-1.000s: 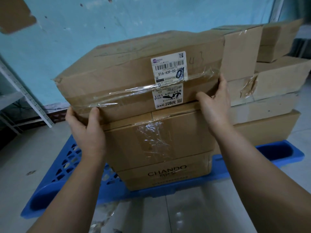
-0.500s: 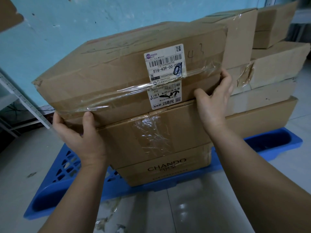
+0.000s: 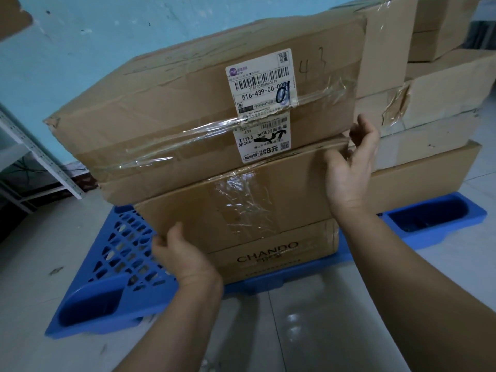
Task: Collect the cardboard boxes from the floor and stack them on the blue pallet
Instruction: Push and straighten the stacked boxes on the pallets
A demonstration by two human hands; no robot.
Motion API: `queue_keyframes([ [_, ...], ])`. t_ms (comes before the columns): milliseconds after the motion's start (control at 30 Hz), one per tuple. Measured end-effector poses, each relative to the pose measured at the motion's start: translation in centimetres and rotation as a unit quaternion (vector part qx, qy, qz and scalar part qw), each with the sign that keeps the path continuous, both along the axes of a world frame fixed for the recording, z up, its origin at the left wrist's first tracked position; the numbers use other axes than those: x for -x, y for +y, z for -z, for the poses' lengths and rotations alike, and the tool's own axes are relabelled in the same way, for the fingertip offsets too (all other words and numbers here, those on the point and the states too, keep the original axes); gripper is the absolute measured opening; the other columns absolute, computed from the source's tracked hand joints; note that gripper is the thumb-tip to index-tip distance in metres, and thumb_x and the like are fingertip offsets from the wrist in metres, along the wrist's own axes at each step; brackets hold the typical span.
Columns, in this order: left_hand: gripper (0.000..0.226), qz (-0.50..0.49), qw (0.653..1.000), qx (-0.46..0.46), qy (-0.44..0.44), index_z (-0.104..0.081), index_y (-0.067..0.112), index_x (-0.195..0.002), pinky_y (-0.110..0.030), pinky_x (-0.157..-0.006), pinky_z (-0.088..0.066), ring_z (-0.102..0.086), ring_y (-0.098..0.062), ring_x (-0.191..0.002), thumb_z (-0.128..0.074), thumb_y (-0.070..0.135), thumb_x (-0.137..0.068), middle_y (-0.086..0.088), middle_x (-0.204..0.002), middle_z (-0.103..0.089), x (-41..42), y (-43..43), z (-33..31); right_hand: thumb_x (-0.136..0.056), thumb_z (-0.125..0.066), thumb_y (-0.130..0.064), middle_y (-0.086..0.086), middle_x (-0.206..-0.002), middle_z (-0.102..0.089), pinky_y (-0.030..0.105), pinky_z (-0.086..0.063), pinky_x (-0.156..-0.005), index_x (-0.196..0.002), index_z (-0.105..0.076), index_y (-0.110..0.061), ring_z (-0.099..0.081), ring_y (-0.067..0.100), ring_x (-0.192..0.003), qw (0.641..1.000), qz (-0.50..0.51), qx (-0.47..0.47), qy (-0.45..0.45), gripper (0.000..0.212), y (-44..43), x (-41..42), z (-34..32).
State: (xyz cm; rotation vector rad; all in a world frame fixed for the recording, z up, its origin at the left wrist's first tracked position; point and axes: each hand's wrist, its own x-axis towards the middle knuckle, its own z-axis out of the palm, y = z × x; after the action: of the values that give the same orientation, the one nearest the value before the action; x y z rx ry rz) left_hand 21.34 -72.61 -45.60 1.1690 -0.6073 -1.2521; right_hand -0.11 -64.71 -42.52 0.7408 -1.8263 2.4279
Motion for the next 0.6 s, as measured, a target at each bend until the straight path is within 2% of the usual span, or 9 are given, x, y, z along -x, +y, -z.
queue_keyframes([
  [67, 0.056, 0.063, 0.992, -0.106, 0.000, -0.065, 0.020, -0.117, -0.045, -0.095, -0.050, -0.065, -0.026, -0.104, -0.059, 0.046, -0.068, -0.001, -0.113, -0.070, 1.2, 1.5, 1.4, -0.072, -0.049, -0.011, 0.011, -0.138, -0.043, 0.026, -0.039, -0.104, -0.140, -0.037, -0.010, -0.043, 0.015, -0.128, 0.999, 0.018, -0.026, -0.003, 0.069, 0.5, 0.2, 1.8],
  [133, 0.021, 0.153, 0.973, -0.164, -0.048, -0.063, 0.018, -0.092, -0.035, -0.082, -0.050, -0.062, -0.023, -0.086, -0.050, 0.033, -0.086, -0.002, -0.096, -0.067, 2.7, 3.5, 2.2, -0.073, -0.048, -0.013, 0.009, -0.135, -0.044, 0.031, -0.039, -0.104, -0.138, -0.040, -0.008, -0.045, 0.017, -0.125, 0.997, 0.035, -0.066, 0.001, 0.066, 1.1, 0.7, 3.9],
  [200, 0.012, 0.246, 0.938, -0.210, -0.125, -0.058, 0.017, -0.090, -0.035, -0.080, -0.042, -0.053, -0.016, -0.082, -0.048, 0.021, -0.095, 0.000, -0.093, -0.058, 4.4, 5.0, 3.2, -0.075, -0.046, -0.015, 0.008, -0.134, -0.045, 0.029, -0.039, -0.099, -0.136, -0.044, -0.010, -0.046, 0.017, -0.124, 0.993, 0.041, -0.110, -0.020, 0.060, 2.0, 1.4, 5.9],
  [267, 0.013, 0.337, 0.898, -0.221, -0.175, -0.064, 0.016, -0.102, -0.037, -0.081, -0.042, -0.054, -0.014, -0.092, -0.052, 0.016, -0.095, -0.001, -0.106, -0.061, 6.5, 6.2, 4.2, -0.082, -0.048, -0.009, 0.004, -0.132, -0.048, 0.027, -0.038, -0.093, -0.132, -0.048, -0.015, -0.048, 0.015, -0.122, 0.984, 0.054, -0.166, -0.040, 0.050, 3.0, 2.4, 7.7],
  [333, 0.018, 0.432, 0.857, -0.186, -0.211, -0.068, 0.019, -0.105, -0.032, -0.077, -0.045, -0.056, -0.013, -0.097, -0.055, 0.012, -0.094, -0.002, -0.114, -0.064, 8.7, 7.2, 5.0, -0.083, -0.048, -0.003, 0.003, -0.129, -0.054, 0.032, -0.043, -0.094, -0.128, -0.054, -0.018, -0.051, 0.016, -0.120, 0.970, 0.066, -0.229, -0.054, 0.047, 4.2, 3.6, 9.2],
  [400, 0.022, 0.494, 0.822, -0.137, -0.247, -0.066, 0.020, -0.110, -0.025, -0.071, -0.047, -0.056, -0.010, -0.090, -0.054, 0.010, -0.095, 0.000, -0.108, -0.064, 11.1, 8.1, 5.6, -0.082, -0.047, -0.003, 0.003, -0.123, -0.059, 0.036, -0.047, -0.096, -0.124, -0.058, -0.019, -0.055, 0.018, -0.117, 0.953, 0.065, -0.288, -0.073, 0.046, 5.3, 4.9, 10.4],
  [467, 0.022, 0.535, 0.792, -0.093, -0.277, -0.060, 0.024, -0.108, -0.017, -0.060, -0.046, -0.054, -0.006, -0.078, -0.051, 0.007, -0.096, 0.005, -0.093, -0.060, 13.4, 8.7, 6.1, -0.084, -0.047, -0.003, 0.002, -0.119, -0.063, 0.036, -0.049, -0.093, -0.122, -0.060, -0.018, -0.057, 0.020, -0.113, 0.933, 0.061, -0.338, -0.103, 0.044, 6.3, 5.9, 11.3],
  [500, 0.023, 0.556, 0.776, -0.072, -0.290, -0.058, 0.022, -0.107, -0.017, -0.059, -0.046, -0.055, -0.006, -0.077, -0.049, 0.004, -0.096, 0.006, -0.092, -0.061, 14.5, 8.9, 6.2, -0.085, -0.045, -0.004, 0.000, -0.118, -0.064, 0.036, -0.050, -0.091, -0.122, -0.060, -0.019, -0.058, 0.020, -0.111, 0.924, 0.063, -0.357, -0.118, 0.043, 6.7, 6.3, 11.8],
  [600, 0.043, 0.605, 0.732, -0.022, -0.312, -0.049, 0.008, -0.133, -0.018, -0.067, -0.043, -0.056, -0.016, -0.098, -0.043, -0.002, -0.091, -0.001, -0.122, -0.059, 17.2, 8.4, 6.3, -0.087, -0.043, -0.004, -0.002, -0.118, -0.064, 0.040, -0.051, -0.092, -0.121, -0.060, -0.020, -0.059, 0.020, -0.110, 0.910, 0.072, -0.379, -0.151, 0.041, 7.4, 7.0, 12.6],
])
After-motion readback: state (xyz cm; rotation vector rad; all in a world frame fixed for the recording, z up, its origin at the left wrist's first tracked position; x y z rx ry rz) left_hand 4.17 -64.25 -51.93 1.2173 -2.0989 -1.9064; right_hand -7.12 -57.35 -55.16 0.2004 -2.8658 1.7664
